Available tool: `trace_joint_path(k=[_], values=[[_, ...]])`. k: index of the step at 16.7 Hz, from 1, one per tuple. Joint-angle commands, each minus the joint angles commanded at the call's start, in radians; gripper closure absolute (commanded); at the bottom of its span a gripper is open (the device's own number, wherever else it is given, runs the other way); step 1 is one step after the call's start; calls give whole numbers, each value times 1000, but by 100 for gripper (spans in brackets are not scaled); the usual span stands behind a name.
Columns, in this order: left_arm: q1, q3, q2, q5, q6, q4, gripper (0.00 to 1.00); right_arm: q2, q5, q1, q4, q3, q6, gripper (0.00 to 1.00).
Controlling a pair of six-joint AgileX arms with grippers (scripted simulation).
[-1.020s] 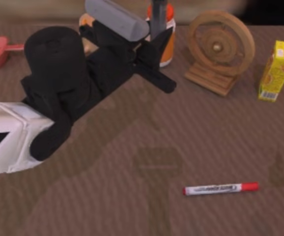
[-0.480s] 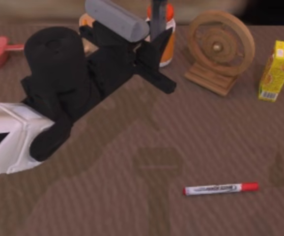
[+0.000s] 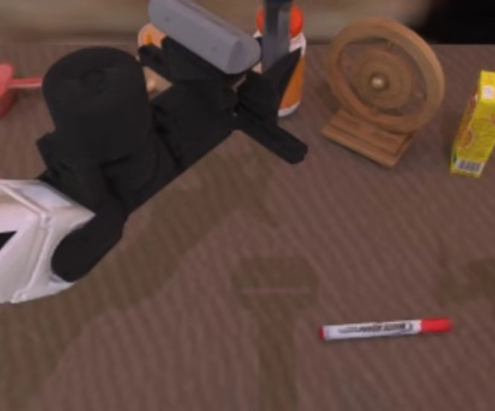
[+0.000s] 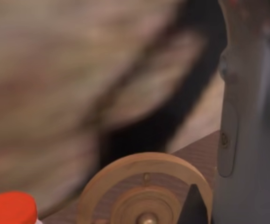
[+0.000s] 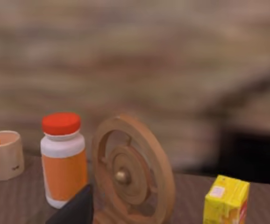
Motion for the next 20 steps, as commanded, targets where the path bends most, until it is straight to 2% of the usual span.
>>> trace_joint_path(k=[7, 11, 15, 20], values=[[0, 0, 0, 0, 0, 0, 100, 606, -135, 238, 255, 282, 17, 0], [0, 0, 0, 0, 0, 0, 100, 833, -196, 343, 374, 413, 23, 0], [0, 0, 0, 0, 0, 0, 100, 932, -223, 391, 432, 476, 24, 0], [0, 0, 0, 0, 0, 0, 100, 931, -221, 387, 430, 475, 24, 0]])
